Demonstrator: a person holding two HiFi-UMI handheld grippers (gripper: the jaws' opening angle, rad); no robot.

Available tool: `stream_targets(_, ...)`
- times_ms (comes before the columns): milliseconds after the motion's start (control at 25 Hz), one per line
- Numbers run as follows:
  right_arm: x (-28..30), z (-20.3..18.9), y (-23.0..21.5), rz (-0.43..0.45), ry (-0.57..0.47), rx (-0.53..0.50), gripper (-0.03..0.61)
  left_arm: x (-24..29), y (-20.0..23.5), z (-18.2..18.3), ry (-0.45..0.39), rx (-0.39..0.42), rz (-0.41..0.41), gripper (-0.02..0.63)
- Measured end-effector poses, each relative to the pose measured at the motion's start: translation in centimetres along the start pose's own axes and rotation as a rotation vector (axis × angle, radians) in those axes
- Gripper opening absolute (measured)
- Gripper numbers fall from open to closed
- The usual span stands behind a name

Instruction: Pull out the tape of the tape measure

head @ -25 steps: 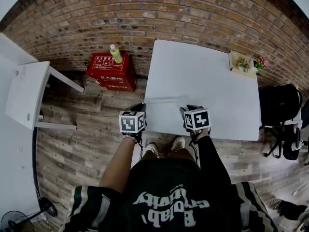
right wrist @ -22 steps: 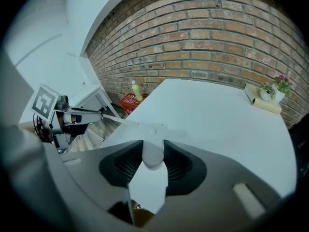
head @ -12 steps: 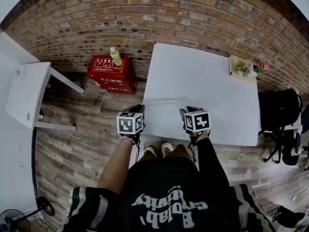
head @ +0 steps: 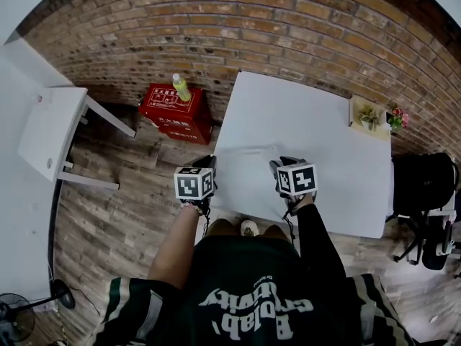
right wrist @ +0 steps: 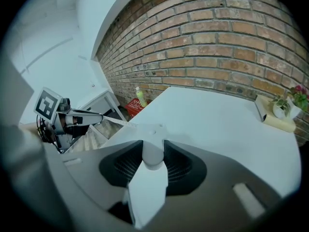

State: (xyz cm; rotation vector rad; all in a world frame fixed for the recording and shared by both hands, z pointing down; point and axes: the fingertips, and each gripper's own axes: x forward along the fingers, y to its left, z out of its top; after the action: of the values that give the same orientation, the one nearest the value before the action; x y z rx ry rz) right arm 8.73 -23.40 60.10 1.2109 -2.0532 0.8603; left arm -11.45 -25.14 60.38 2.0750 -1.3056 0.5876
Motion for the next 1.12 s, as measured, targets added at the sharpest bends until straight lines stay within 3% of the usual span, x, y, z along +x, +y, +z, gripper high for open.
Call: stream_targets(1120,-0.8,-0.8,-2.7,-0.014,-0.005,-0.040,0.150,-0.7,0.5,-1.9,-0.012,-0.055,0.077,0.038)
